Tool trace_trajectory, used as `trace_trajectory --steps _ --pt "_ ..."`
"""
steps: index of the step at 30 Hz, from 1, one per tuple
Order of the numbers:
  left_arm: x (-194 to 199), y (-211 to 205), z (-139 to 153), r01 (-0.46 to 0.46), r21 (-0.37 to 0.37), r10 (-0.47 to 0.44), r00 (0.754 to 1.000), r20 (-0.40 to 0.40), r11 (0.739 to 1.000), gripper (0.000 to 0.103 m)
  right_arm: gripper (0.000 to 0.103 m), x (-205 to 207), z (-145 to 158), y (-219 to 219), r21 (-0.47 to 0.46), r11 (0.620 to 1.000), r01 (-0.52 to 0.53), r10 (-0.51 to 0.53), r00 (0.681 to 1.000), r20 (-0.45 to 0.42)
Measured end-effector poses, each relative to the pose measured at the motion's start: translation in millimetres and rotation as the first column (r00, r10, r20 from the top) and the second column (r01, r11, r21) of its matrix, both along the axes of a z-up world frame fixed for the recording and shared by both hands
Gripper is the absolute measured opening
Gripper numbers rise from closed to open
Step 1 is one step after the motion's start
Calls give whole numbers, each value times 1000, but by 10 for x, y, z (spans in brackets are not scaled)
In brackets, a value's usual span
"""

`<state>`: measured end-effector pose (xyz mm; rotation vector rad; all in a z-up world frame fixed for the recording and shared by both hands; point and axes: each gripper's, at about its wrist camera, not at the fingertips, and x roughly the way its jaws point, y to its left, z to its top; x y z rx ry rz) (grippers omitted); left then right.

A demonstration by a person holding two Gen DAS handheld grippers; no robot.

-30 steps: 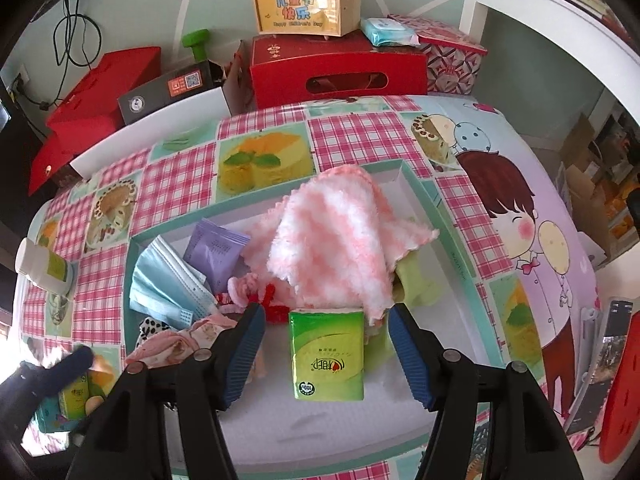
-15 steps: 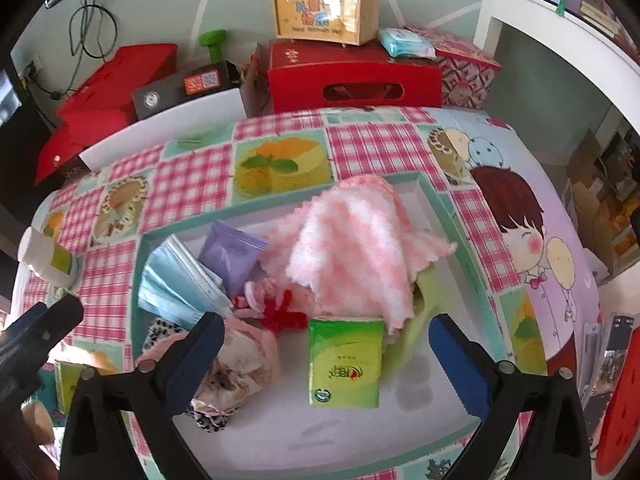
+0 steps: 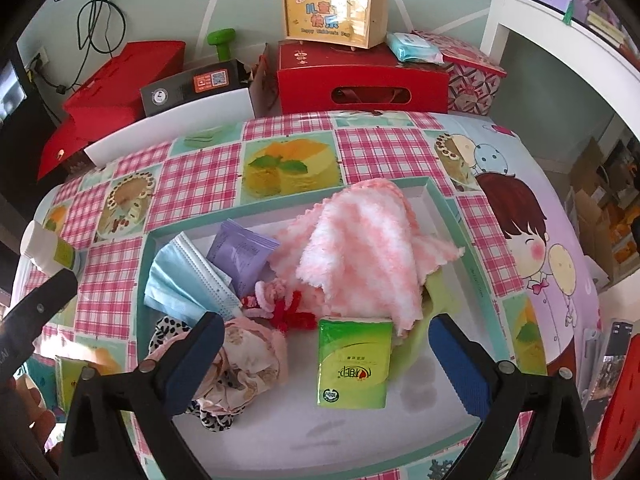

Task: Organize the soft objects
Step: 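Move both open tools back out of the tray toward the teal box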

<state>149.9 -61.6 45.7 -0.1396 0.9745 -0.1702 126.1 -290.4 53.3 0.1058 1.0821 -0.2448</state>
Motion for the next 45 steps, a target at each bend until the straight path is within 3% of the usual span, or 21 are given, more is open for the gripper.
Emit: trace_trajectory --steps 8,16,24,27,34,45 --pt "-36 21 74 10 -24 -9 1000 23 1000 94 103 -16 73 79 9 1000 -11 10 1000 24" --pt "-148 24 117 25 -39 -24 999 39 999 94 103 -151 256 188 87 995 -42 31 991 129" --pt "-293 51 129 27 -56 -25 998 51 998 94 103 -342 307 262 85 996 -37 19 979 205" --pt "-346 64 126 29 -65 -26 999 48 997 94 103 -402 334 300 45 999 -22 11 974 225" --pt "-490 66 118 21 -81 -17 998 53 996 94 103 -497 252 345 -1 1000 -13 13 980 198" --pt "-761 128 34 5 -89 -2 999 43 996 94 103 -761 136 347 30 999 -26 20 983 182"
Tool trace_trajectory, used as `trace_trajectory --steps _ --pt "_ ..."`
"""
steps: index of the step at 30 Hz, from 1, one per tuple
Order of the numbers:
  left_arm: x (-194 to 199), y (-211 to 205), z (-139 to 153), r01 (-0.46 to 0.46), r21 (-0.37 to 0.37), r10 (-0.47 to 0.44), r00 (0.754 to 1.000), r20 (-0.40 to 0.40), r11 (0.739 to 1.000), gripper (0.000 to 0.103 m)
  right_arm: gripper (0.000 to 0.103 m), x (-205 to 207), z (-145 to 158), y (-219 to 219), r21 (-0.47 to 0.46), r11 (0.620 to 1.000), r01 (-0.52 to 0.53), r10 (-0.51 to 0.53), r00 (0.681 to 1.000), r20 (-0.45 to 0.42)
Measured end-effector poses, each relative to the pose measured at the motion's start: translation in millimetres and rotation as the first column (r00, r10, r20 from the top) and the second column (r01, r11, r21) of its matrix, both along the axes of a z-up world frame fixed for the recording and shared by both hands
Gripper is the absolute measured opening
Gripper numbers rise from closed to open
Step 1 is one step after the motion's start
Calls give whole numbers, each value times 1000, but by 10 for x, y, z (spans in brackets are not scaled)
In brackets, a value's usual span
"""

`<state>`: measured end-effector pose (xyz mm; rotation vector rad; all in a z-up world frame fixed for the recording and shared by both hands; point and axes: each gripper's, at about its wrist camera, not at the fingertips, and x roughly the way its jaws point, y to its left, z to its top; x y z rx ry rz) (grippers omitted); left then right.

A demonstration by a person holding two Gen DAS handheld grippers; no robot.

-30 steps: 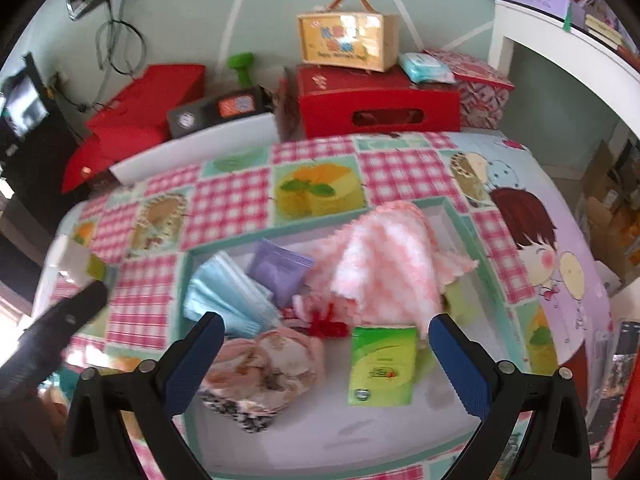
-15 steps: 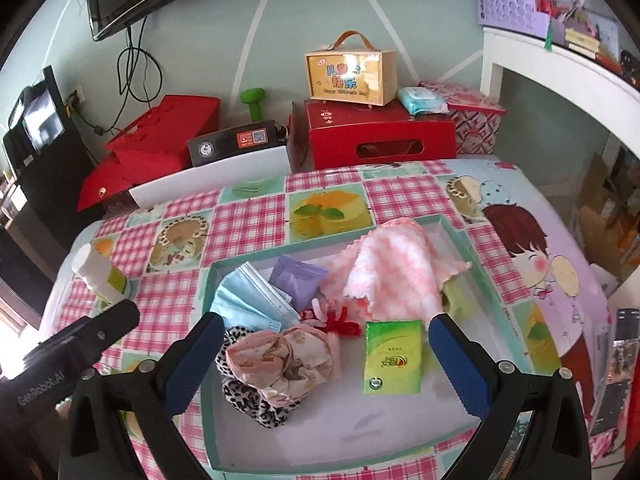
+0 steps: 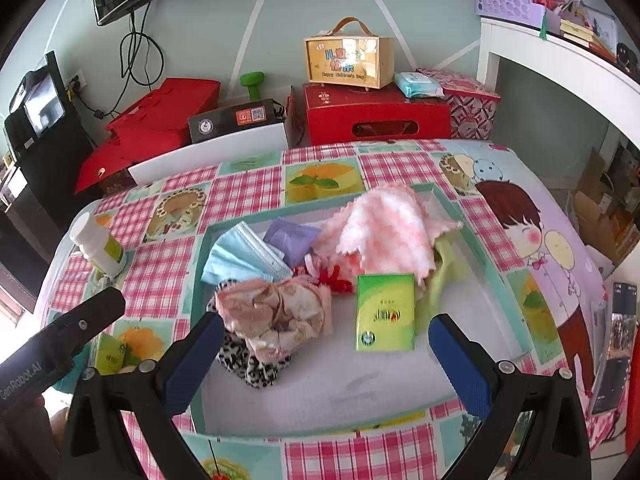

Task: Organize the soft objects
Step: 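Move both open tools back out of the tray toward the teal box, then move the right tool toward the round beige sponge while the left tool approaches the teal box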

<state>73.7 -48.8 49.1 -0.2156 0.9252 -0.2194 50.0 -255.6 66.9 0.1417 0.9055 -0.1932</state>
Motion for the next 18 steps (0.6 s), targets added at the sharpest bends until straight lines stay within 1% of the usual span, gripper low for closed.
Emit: trace_trajectory --steps 5,8,14,18 --pt "-192 29 -61 0 20 0 1000 -8 1000 94 103 -117 -60 36 12 1000 -16 17 1000 -19" --pt "-296 73 -70 -12 18 12 1000 -21 1000 94 103 -188 -76 72 7 1000 -28 28 999 -20" --pt "-466 181 -62 -63 35 64 998 -17 997 94 103 -303 -97 148 7 999 -49 49 999 -20" --pt "-545 274 -108 -90 41 92 994 -51 995 94 103 -332 -101 223 -3 998 -66 66 998 -24"
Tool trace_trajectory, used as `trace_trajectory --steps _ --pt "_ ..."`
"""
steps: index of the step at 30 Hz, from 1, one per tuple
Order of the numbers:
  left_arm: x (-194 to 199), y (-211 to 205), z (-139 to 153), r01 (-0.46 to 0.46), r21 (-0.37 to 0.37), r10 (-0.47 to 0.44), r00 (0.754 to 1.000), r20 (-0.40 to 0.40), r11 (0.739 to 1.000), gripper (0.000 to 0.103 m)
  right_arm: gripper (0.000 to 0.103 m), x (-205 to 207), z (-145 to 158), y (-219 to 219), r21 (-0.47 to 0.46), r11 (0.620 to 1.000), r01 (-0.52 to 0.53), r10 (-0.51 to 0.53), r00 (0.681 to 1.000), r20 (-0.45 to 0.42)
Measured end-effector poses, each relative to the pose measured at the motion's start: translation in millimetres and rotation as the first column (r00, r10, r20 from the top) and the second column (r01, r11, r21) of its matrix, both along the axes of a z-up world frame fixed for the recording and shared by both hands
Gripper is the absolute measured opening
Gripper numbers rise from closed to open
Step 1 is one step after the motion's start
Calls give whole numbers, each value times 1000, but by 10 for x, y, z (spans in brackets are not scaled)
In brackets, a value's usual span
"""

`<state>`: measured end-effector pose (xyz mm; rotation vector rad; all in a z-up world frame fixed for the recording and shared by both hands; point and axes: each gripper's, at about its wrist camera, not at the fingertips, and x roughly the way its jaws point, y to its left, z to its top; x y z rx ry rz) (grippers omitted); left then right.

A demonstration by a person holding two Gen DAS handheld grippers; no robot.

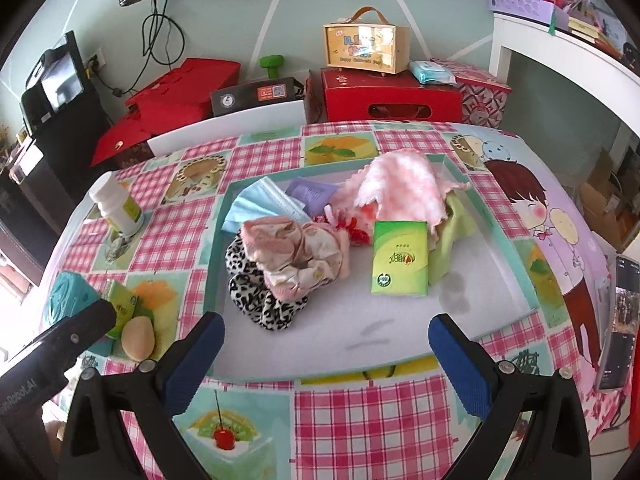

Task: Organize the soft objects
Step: 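Move the right tool toward the round beige sponge while the left tool approaches the teal box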

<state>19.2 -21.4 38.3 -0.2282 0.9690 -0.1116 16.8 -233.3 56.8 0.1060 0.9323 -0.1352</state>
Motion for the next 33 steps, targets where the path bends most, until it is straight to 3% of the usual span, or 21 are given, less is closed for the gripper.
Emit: trace_trajectory --steps 5,15,28,33 --pt "-61 152 -64 -47 -34 45 998 -38 998 94 103 -4 19 104 -10 999 -38 38 999 9" --pt "-82 575 -175 -221 5 220 968 -118 975 94 103 28 -47 413 31 987 -156 156 988 15" --pt "-82 866 -375 -344 15 341 924 -174 939 94 103 87 -298 965 77 932 -353 357 934 -36" --pt "-77 909 -422 -363 26 362 916 -174 931 94 103 109 -372 1061 75 921 -381 386 921 -52"
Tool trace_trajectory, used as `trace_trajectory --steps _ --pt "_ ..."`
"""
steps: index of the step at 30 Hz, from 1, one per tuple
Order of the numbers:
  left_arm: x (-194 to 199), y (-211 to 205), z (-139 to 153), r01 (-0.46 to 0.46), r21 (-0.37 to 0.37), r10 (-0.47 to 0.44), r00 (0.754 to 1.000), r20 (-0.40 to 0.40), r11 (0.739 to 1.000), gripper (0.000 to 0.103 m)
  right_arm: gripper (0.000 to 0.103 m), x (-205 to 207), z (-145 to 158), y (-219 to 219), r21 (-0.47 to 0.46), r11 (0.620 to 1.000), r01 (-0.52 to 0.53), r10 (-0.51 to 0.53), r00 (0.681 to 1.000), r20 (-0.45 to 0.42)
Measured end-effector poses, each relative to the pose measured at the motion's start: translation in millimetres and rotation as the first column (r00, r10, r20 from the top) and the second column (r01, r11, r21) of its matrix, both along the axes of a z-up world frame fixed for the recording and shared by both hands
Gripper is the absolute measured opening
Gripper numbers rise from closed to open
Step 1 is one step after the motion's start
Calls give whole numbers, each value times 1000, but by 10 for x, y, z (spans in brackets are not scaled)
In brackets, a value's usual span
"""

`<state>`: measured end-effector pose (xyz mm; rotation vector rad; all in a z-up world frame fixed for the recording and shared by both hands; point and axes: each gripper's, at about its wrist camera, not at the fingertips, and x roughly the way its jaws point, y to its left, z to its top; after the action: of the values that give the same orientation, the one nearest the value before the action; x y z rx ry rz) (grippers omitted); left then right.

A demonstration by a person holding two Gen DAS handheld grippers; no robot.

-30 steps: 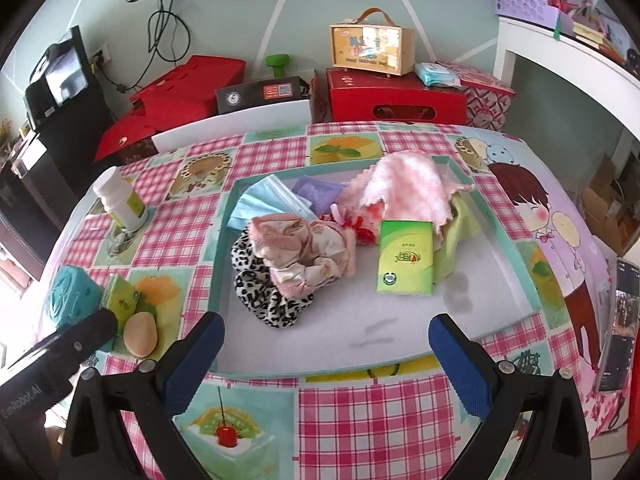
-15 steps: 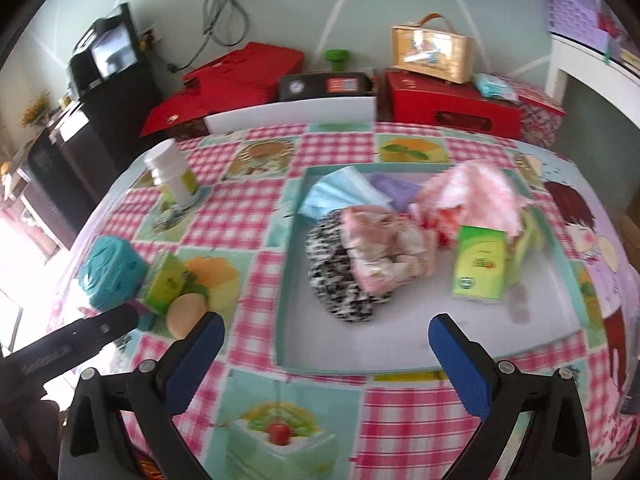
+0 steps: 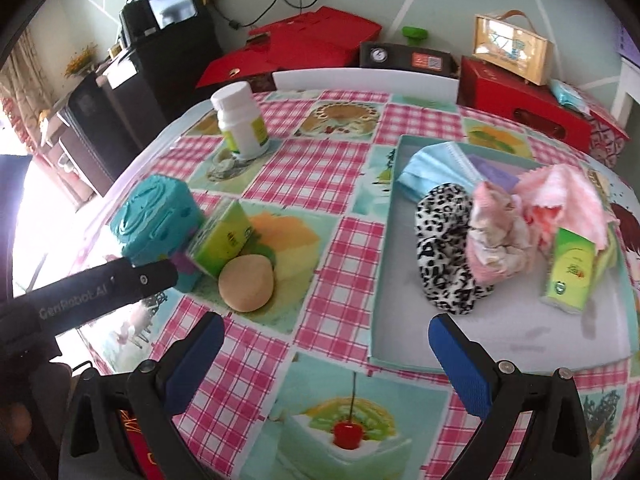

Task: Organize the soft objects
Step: 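Move the right tool toward the round beige sponge while the left tool approaches the teal box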

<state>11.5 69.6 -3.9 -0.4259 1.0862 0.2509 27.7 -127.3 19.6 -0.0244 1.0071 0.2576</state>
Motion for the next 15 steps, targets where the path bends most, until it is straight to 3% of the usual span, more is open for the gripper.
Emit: trace_trajectory --steps 15 --pt "59 47 -170 -12 -59 10 999 -35 998 94 101 31 -110 273 -34 994 -108 108 994 7"
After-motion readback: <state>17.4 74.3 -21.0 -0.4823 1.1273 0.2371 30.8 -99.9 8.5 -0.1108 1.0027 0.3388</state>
